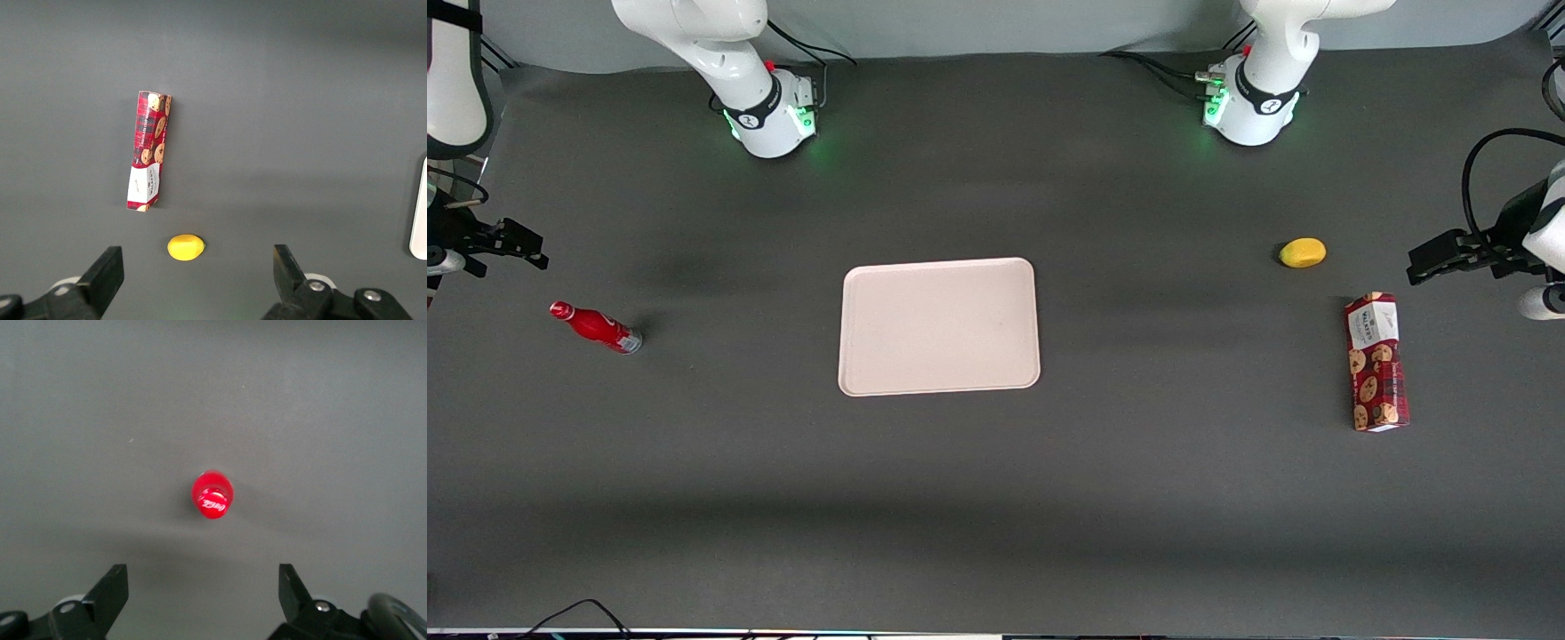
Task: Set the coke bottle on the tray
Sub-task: 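Move the open right gripper down over the red Coca-Cola bottle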
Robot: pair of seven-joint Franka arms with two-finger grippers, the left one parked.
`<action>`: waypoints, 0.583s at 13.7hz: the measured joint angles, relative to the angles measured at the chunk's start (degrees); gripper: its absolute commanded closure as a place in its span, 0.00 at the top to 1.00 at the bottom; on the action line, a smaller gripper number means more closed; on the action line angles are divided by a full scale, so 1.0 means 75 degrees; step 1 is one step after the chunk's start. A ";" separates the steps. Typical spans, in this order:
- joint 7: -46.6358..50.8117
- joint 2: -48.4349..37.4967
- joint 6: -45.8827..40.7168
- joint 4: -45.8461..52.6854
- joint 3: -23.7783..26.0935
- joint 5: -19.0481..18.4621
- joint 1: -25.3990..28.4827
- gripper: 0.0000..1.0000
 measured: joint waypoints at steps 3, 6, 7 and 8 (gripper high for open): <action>-0.0402 0.0181 0.0735 -0.0521 -0.0092 0.0285 0.0051 1.00; -0.2075 0.0867 0.0964 -0.0495 -0.0135 0.1684 0.0058 1.00; -0.2259 0.1081 0.1005 -0.0416 -0.0154 0.1803 0.0058 1.00; -0.2321 0.1248 0.1014 -0.0311 -0.0165 0.1824 0.0058 1.00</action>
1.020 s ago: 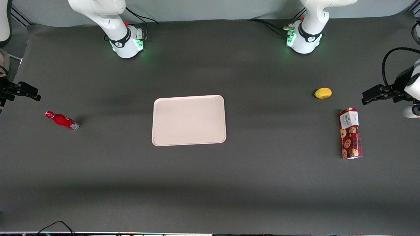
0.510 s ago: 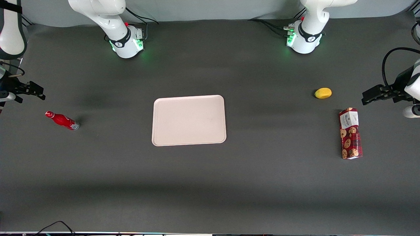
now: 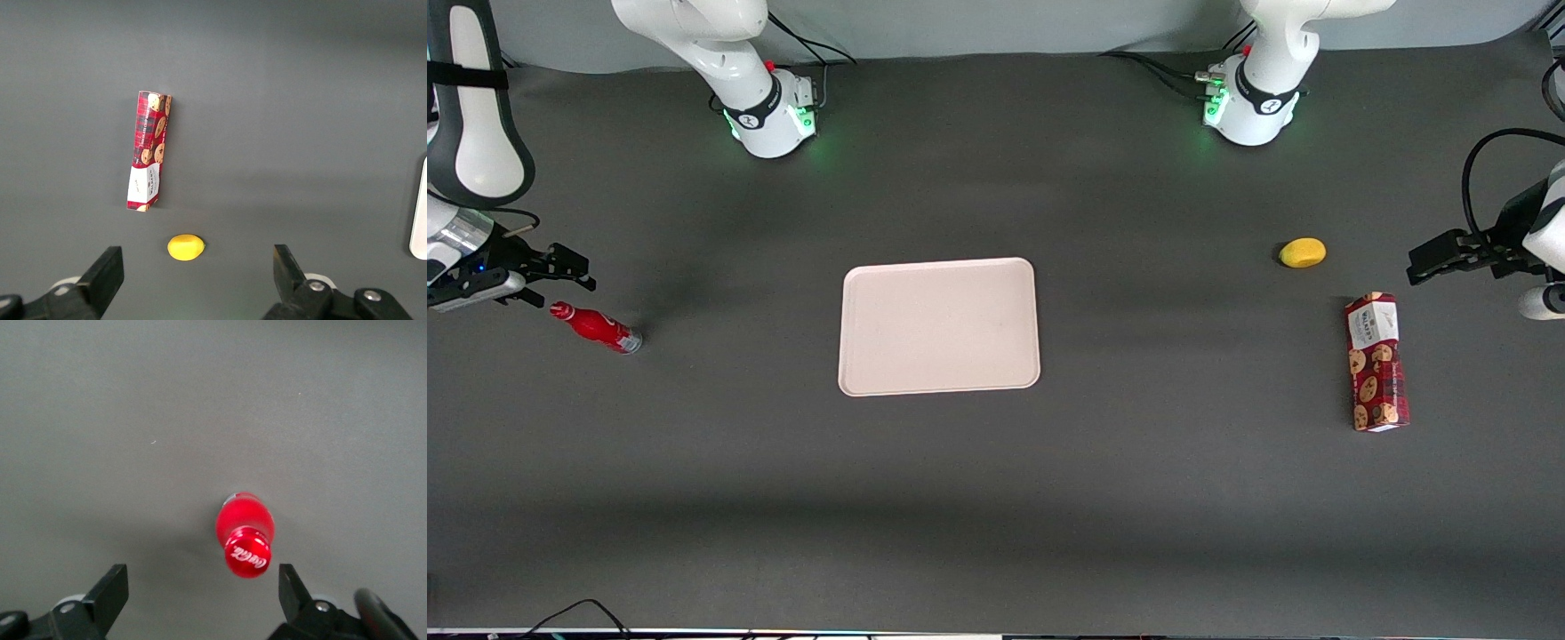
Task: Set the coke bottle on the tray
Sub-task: 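Move the open right gripper down over the red Coca-Cola bottle, then close the right gripper around the bottle's cap end and lift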
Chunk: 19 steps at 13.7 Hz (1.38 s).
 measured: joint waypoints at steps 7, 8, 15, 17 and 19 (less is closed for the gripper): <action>-0.0024 0.0684 0.0127 0.0541 -0.0017 0.0007 0.0000 1.00; -0.0024 0.0755 0.0168 0.0565 -0.0017 0.0011 0.0000 1.00; -0.0024 0.1021 0.0207 0.0669 -0.0021 0.0061 0.0000 1.00; -0.0024 0.1056 0.0207 0.0669 -0.0030 0.0070 0.0000 1.00; -0.0024 0.1077 0.0207 0.0669 -0.0041 0.0070 -0.0002 1.00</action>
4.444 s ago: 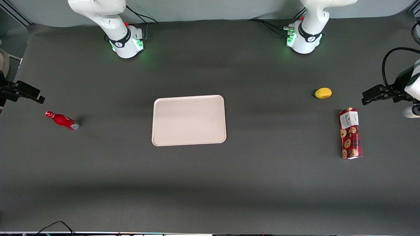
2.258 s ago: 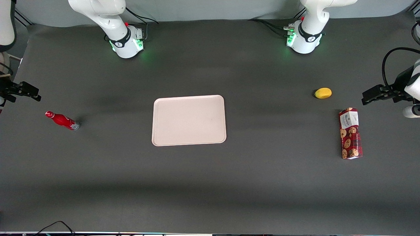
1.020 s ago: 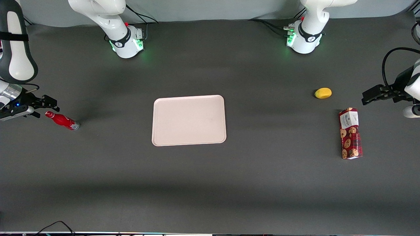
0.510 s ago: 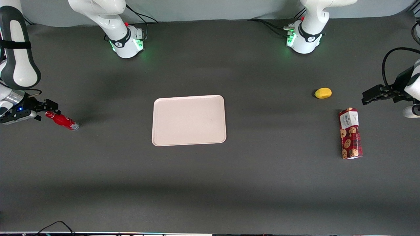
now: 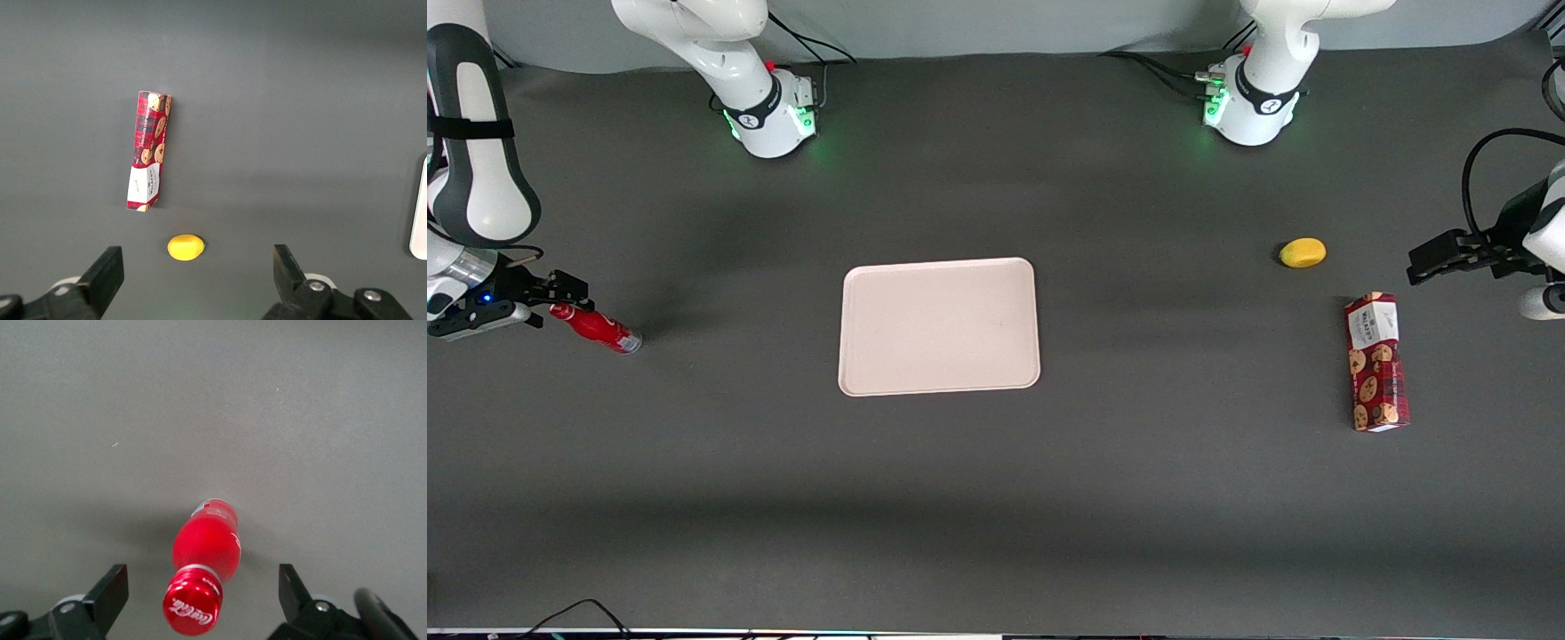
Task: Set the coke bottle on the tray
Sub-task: 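Close the right gripper around the bottle's cap end and lift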
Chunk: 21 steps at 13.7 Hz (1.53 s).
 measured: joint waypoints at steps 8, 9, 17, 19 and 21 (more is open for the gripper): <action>-0.0002 0.0055 -0.0011 -0.0001 -0.0022 0.0000 -0.0004 0.27; -0.0002 0.0058 -0.0012 -0.0002 -0.0027 0.0000 -0.0004 0.20; -0.0002 0.0057 -0.0034 0.0019 -0.0042 0.0005 -0.0005 0.00; -0.0002 0.0054 -0.0558 0.0343 -0.0037 0.0007 0.0016 0.00; -0.0002 0.0022 -0.1881 0.1343 -0.0028 -0.0013 0.0066 0.00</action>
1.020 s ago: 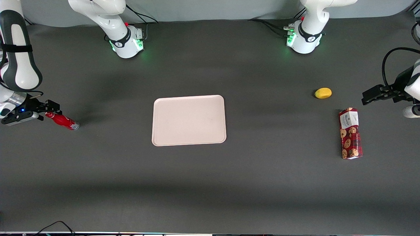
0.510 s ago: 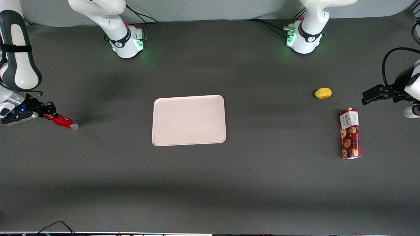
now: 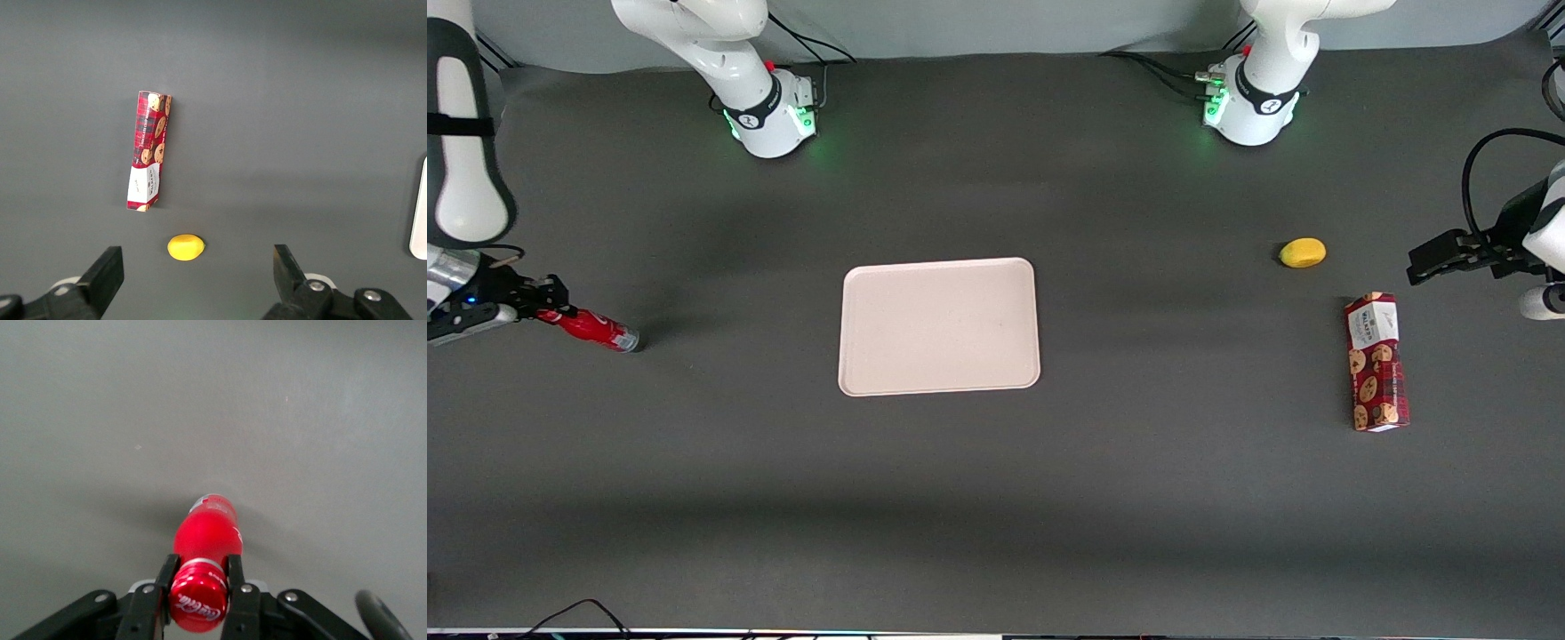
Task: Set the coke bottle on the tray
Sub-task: 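Close the right gripper around the bottle's cap end and lift, then carry the bottle with the right gripper over the white tray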
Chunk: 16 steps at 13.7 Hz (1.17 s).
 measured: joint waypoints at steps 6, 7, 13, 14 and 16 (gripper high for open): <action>0.0834 -0.0523 -0.4776 0.3612 0.0152 -0.0934 0.0266 0.00; 0.1014 -0.0599 -0.5174 0.3961 0.0224 -0.1041 0.0303 0.00; 0.2475 -0.0567 -0.5430 0.4169 0.0901 -0.1123 0.0405 0.00; 0.3175 -0.0585 -0.5429 0.4099 0.1307 -0.1113 0.0427 0.00; 0.4669 -0.0638 -0.5352 0.3938 0.2305 -0.1091 0.0483 0.00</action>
